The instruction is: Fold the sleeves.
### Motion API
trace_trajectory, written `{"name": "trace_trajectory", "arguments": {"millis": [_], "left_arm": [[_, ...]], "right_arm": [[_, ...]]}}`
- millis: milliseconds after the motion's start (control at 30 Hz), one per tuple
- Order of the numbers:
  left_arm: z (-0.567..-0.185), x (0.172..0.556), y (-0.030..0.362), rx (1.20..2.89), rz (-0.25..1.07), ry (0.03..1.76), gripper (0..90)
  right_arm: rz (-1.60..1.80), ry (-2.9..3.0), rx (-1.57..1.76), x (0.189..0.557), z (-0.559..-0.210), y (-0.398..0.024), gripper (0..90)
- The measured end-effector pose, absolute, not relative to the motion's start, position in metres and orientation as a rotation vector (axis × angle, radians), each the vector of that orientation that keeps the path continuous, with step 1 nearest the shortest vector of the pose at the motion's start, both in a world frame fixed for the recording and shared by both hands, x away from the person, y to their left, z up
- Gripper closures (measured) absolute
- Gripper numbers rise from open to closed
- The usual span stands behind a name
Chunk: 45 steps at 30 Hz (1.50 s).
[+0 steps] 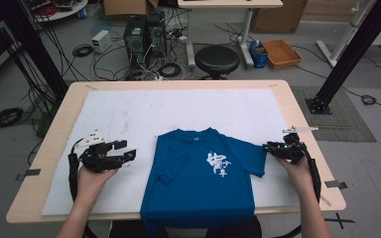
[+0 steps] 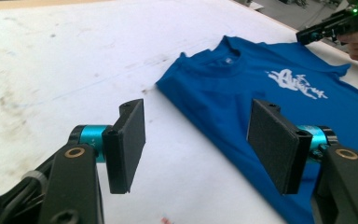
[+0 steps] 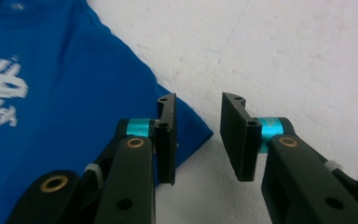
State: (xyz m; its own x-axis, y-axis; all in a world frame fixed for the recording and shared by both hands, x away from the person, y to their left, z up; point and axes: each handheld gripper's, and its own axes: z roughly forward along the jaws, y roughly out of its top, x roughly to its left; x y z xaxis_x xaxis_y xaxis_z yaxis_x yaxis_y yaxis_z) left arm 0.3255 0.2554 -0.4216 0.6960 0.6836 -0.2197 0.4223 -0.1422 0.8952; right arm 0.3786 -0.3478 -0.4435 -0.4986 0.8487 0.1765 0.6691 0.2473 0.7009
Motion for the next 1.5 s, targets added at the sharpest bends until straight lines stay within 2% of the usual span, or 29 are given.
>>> {"name": "trace_trajectory", "arguments": {"millis": [67,100,133,300,433,633,767,1133,1200,1400,1433,1500], "left_arm": [[-0.424,0.327,0.259,1.785,0.284,0.884,37.2],[-0.425,0.327,0.259,1.789,0.286,0.89,37.2],[-0.427,0.327,0.261,1.797,0.287,0.891,37.2],[-0.432,0.329,0.261,1.826,0.301,0.895,37.2],[-0.435,0.331,0.26,1.845,0.314,0.904,37.2],[-0.44,0.334,0.26,1.87,0.307,0.924,37.2],[-0.439,0.333,0.259,1.868,0.294,0.917,37.2],[-0.44,0.334,0.256,1.885,0.279,0.906,37.2],[-0.44,0.334,0.255,1.886,0.276,0.904,37.2],[-0.44,0.333,0.254,1.878,0.275,0.902,37.2],[-0.439,0.333,0.254,1.859,0.273,0.901,37.2],[-0.438,0.333,0.254,1.848,0.27,0.899,36.0]], "right_arm": [[1.065,2.29,1.398,0.378,-0.445,-0.345,82.3],[1.065,2.29,1.398,0.378,-0.445,-0.345,82.3],[1.063,2.295,1.396,0.378,-0.444,-0.345,87.8],[1.108,2.273,1.363,0.369,-0.434,-0.343,89.3],[1.177,2.256,1.344,0.361,-0.414,-0.335,89.2],[1.17,2.279,1.287,0.347,-0.386,-0.298,89.2],[1.092,2.334,1.229,0.338,-0.367,-0.252,89.2],[0.986,2.389,1.164,0.341,-0.372,-0.169,88.9],[0.991,2.406,1.154,0.344,-0.377,-0.159,83.9],[1.009,2.407,1.121,0.348,-0.381,-0.157,78.4],[1.063,2.38,1.114,0.348,-0.38,-0.166,72.7],[1.123,2.349,1.104,0.348,-0.378,-0.178,72.5]]}}
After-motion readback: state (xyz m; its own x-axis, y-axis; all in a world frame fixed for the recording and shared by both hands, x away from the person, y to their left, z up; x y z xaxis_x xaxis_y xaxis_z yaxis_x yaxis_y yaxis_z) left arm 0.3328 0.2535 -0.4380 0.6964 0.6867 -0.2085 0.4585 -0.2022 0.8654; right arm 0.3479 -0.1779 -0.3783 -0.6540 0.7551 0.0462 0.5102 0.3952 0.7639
